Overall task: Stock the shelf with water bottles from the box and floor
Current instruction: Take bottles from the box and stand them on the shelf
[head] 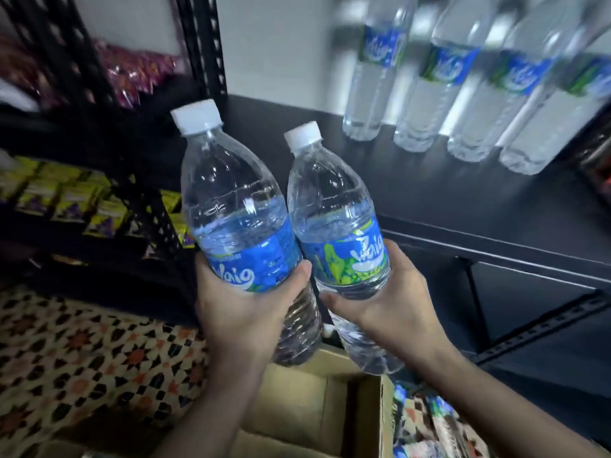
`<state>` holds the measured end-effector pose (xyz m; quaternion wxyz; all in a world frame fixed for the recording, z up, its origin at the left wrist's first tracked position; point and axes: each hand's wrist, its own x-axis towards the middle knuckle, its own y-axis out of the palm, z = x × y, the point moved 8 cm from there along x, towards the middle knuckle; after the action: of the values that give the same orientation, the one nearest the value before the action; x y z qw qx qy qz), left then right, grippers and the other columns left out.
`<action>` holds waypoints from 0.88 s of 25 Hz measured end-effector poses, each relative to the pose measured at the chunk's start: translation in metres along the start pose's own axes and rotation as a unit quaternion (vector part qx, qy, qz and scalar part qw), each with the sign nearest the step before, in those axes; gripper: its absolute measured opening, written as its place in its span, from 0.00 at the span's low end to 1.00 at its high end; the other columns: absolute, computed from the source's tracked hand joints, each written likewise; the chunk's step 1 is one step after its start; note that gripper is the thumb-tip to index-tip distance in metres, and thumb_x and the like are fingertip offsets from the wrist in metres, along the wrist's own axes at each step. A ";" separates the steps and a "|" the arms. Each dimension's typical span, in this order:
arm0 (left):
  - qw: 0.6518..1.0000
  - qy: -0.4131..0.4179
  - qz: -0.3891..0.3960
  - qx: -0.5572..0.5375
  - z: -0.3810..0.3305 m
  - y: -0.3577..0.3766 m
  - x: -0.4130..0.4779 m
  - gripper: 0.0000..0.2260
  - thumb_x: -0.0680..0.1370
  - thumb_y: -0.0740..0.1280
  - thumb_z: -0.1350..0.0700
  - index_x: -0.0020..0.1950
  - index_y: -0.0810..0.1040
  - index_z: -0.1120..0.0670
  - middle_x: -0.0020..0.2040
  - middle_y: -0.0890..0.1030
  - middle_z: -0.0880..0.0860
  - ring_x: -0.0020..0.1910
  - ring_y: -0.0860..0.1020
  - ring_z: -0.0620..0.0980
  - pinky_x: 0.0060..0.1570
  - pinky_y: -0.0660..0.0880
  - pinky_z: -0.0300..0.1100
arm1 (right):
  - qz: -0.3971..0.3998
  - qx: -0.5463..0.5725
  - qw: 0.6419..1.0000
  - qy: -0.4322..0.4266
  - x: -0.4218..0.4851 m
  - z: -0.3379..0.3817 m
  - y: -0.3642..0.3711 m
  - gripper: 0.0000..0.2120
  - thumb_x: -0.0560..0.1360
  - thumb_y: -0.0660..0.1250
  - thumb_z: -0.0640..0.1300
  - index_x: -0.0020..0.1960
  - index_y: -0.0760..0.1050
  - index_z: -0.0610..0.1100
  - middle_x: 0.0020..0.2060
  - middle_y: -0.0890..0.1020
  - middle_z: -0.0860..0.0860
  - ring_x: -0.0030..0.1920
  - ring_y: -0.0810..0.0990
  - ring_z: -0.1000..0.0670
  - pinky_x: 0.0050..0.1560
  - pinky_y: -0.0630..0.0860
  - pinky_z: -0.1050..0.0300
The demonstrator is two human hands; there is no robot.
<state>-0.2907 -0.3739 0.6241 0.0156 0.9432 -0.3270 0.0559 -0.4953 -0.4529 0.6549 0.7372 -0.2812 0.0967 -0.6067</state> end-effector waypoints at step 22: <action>0.994 0.077 -0.066 -0.045 -0.121 0.104 0.152 0.34 0.55 0.85 0.51 0.56 0.74 0.52 0.47 0.82 0.46 0.45 0.82 0.48 0.47 0.78 0.42 | -0.112 -0.006 0.991 -0.066 0.207 0.075 -0.039 0.37 0.51 0.77 0.65 0.56 0.73 0.53 0.48 0.83 0.55 0.50 0.82 0.55 0.52 0.81 0.54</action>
<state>-0.2480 -0.5413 0.7610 0.0872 0.9538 -0.2645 0.1125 -0.4411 -0.6313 0.7782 0.6675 -0.3344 0.0195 -0.6650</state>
